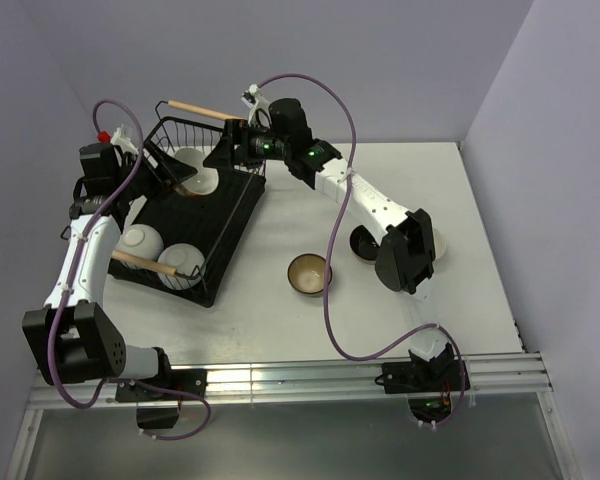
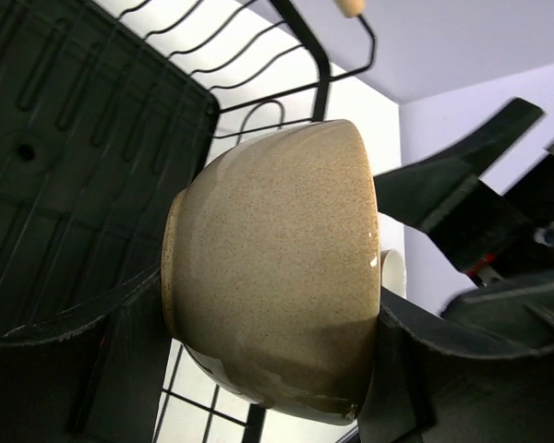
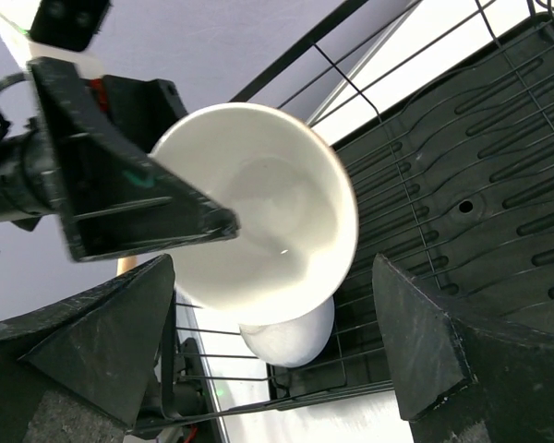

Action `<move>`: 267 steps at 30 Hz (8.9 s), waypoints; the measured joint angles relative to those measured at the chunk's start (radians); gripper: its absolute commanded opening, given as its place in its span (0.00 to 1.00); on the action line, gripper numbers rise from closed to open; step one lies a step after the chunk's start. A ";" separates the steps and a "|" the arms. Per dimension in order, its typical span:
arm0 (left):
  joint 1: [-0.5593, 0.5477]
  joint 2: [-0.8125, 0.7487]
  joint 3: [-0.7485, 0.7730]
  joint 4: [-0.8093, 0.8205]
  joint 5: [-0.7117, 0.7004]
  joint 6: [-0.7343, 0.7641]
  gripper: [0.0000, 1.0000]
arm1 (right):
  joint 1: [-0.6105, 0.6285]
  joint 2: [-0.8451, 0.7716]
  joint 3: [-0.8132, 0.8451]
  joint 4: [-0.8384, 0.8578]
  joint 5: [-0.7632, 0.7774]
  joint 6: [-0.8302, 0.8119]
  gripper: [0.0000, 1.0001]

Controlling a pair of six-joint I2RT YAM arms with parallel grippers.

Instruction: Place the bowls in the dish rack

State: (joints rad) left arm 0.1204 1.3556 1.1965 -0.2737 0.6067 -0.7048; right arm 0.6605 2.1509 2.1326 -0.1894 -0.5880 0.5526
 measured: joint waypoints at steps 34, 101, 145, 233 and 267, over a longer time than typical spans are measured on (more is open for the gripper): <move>0.079 0.296 0.095 -0.261 -0.204 0.280 0.00 | -0.098 -0.171 -0.241 0.005 -0.031 0.004 0.99; -0.270 0.330 0.165 -0.307 -0.717 0.772 0.03 | -0.144 -0.172 -0.255 -0.082 -0.042 -0.063 1.00; -0.345 0.261 0.105 -0.345 -0.719 0.768 0.90 | -0.145 -0.172 -0.237 -0.135 -0.025 -0.090 1.00; -0.137 0.012 0.232 -0.390 -0.037 0.675 0.97 | -1.107 -0.207 -0.665 -0.744 0.221 -0.827 0.63; 0.026 -0.062 0.229 -0.320 0.177 0.522 0.99 | -0.956 -0.333 -0.378 -0.680 -0.033 -0.569 0.00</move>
State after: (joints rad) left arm 0.1463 1.2934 1.4250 -0.5934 0.7834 -0.1825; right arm -0.2951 1.8183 1.7542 -0.8692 -0.6212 -0.0162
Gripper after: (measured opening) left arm 0.995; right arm 0.177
